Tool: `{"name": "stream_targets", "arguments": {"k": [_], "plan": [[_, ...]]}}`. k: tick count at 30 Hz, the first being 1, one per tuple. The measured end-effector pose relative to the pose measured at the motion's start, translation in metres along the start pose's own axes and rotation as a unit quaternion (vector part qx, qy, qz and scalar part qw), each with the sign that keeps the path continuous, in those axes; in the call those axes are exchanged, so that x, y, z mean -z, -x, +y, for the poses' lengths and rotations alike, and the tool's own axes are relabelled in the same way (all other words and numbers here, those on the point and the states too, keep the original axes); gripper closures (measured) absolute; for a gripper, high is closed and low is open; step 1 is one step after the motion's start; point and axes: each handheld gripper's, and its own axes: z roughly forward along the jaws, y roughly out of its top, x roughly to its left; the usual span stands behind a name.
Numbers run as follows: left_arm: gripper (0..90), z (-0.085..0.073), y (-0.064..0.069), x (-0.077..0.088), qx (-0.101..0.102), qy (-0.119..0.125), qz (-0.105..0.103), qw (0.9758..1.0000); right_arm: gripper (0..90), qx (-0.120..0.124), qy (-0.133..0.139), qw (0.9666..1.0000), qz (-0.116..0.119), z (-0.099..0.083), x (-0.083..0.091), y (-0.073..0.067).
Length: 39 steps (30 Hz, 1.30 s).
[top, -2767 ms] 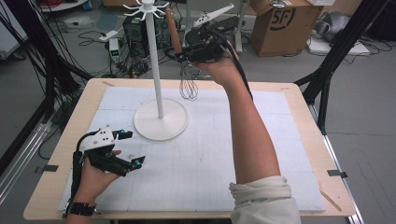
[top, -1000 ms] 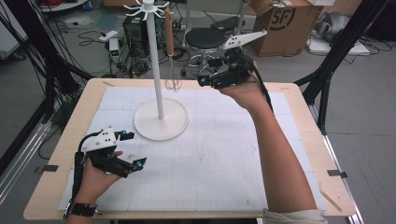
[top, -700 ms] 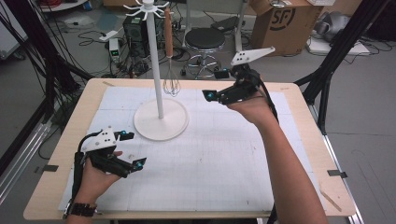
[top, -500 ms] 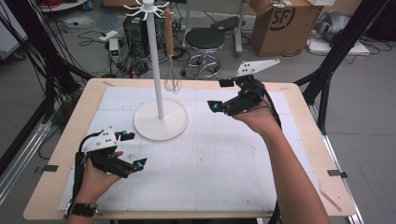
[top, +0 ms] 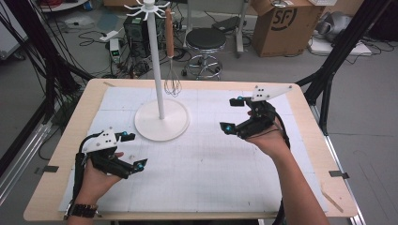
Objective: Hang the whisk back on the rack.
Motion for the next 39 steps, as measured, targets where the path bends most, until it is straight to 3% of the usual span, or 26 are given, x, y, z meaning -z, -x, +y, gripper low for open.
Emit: {"name": "stream_targets", "arguments": {"k": [18,20,24,28,32,39], "plan": [[1.7,-0.003,-0.001,-0.001,0.002,0.000,-0.004,1.0000,0.2,-0.016,0.008,0.9998,-0.013,-0.064,0.006,-0.015],[1.7,-0.004,-0.001,0.000,0.003,-0.001,-0.004,1.0000,0.2,-0.024,-0.001,0.9996,-0.016,-0.072,0.007,-0.014],[1.7,-0.005,-0.002,0.000,0.004,0.000,-0.005,1.0000,0.2,-0.020,-0.018,0.9994,-0.023,-0.075,0.007,-0.018],[1.7,-0.005,-0.001,0.000,0.004,0.002,-0.007,1.0000,0.2,-0.012,0.007,0.9997,-0.021,-0.079,0.009,-0.022],[1.7,-0.006,-0.002,0.000,0.004,0.002,-0.006,1.0000,0.2,-0.023,-0.008,0.9994,-0.025,-0.094,0.006,-0.022],[1.7,-0.008,-0.002,-0.002,0.007,0.000,-0.009,0.9999,0.3,-0.033,-0.005,0.9988,-0.037,-0.114,0.014,-0.020]]}}
